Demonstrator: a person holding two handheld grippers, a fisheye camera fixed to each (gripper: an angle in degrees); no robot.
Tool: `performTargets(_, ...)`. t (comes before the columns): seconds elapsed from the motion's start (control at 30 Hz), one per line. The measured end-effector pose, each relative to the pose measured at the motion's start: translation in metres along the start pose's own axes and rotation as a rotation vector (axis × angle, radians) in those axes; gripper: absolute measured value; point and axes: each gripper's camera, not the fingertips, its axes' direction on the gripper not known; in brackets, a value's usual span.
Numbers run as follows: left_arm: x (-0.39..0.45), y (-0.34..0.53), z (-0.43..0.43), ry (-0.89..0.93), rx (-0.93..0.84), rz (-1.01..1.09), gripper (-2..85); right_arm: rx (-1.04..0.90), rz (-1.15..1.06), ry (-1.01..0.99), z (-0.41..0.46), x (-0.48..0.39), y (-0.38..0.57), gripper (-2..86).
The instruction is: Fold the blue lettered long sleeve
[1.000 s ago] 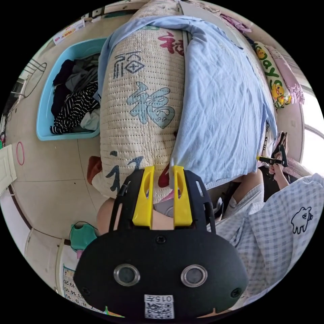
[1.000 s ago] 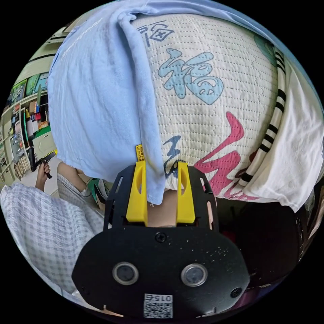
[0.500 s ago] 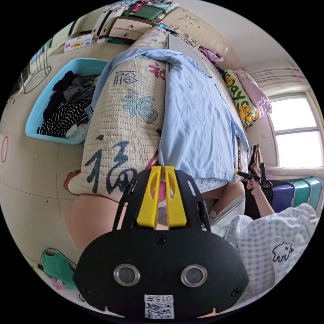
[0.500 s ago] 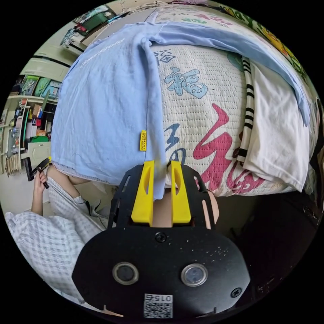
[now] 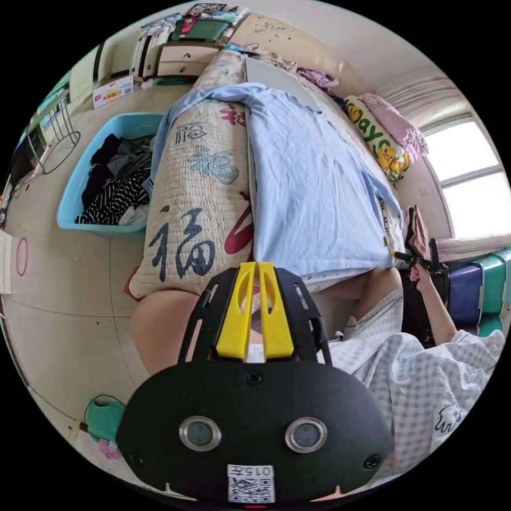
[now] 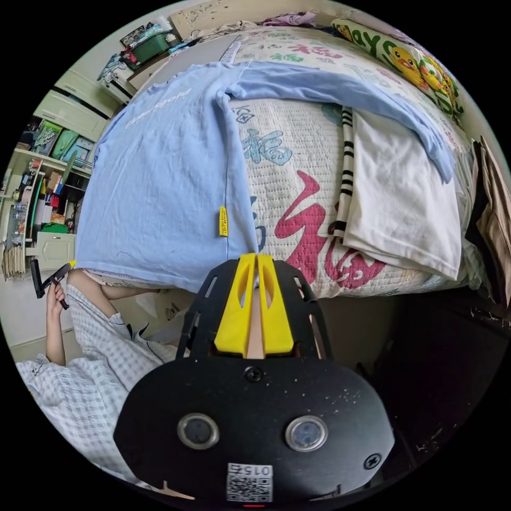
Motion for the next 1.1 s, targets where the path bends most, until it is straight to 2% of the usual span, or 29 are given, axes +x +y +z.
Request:
performTargets(0.1,0.008,-0.001,-0.013,-0.011,0.007,0.013,1.3,-0.081,0.030,0.123,-0.001,-0.010,0.000,0.3)
performTargets(0.2,-0.002,0.000,-0.045,-0.065,0.062,0.012,3.6,-0.048,0.048,0.201,-0.025,-0.019,0.008,0.4)
performTargets(0.37,-0.058,-0.026,-0.093,-0.126,0.220,-0.067,7.5,0.104,0.005,0.139,-0.084,-0.065,-0.005,0.4)
performTargets(0.5,-0.086,-0.076,-0.093,-0.133,0.289,-0.080,8.6,0.168,-0.208,0.034,-0.106,-0.169,-0.052,0.7)
performTargets(0.63,-0.107,-0.157,-0.075,-0.107,0.310,-0.091,10.0,0.154,-0.416,-0.052,-0.099,-0.294,-0.101,1.3)
performTargets(0.73,-0.118,-0.213,-0.059,-0.131,0.297,-0.085,11.4,0.110,-0.517,-0.139,-0.089,-0.353,-0.116,2.6)
performTargets(0.8,-0.132,-0.240,-0.050,-0.121,0.289,-0.101,11.7,0.073,-0.567,-0.106,-0.080,-0.376,-0.118,3.6)
performTargets(0.9,-0.154,-0.272,-0.040,-0.061,0.285,-0.110,10.8,0.018,-0.588,0.021,-0.064,-0.394,-0.123,4.0)
performTargets(1.0,-0.165,-0.291,-0.040,0.071,0.281,-0.019,5.2,0.043,-0.642,0.044,-0.069,-0.399,-0.127,3.5)
performTargets(1.1,-0.167,-0.294,-0.068,-0.001,0.315,0.011,1.1,0.023,-0.653,0.026,-0.076,-0.400,-0.140,3.1)
